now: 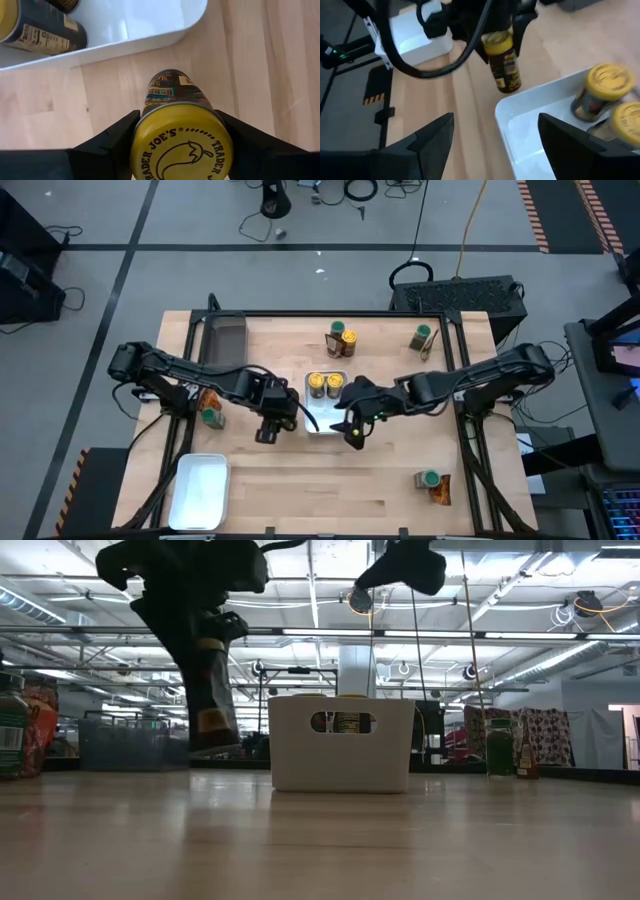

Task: Sort spices by type
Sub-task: Put the left yellow spice bottle into the top white bin

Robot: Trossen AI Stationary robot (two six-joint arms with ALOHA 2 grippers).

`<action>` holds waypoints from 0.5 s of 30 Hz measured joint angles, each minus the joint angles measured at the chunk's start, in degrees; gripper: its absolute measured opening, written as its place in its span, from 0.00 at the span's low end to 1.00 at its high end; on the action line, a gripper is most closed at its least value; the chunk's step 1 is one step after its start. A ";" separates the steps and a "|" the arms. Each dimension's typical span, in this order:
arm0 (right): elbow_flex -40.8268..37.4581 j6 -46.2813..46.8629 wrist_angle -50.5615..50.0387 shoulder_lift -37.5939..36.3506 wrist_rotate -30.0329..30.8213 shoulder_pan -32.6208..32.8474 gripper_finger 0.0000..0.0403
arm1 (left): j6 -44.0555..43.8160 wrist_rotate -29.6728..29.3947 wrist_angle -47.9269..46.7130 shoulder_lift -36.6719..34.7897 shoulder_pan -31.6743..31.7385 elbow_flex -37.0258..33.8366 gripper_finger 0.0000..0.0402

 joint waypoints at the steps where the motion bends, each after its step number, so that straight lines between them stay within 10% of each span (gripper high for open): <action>1: 0.00 0.37 0.26 0.52 -0.05 0.02 0.68 | -0.53 0.01 0.03 0.38 0.00 0.01 0.57; 15: 0.00 2.19 3.50 1.26 0.08 0.11 0.68 | -0.31 2.01 -0.24 6.02 0.00 -0.01 0.70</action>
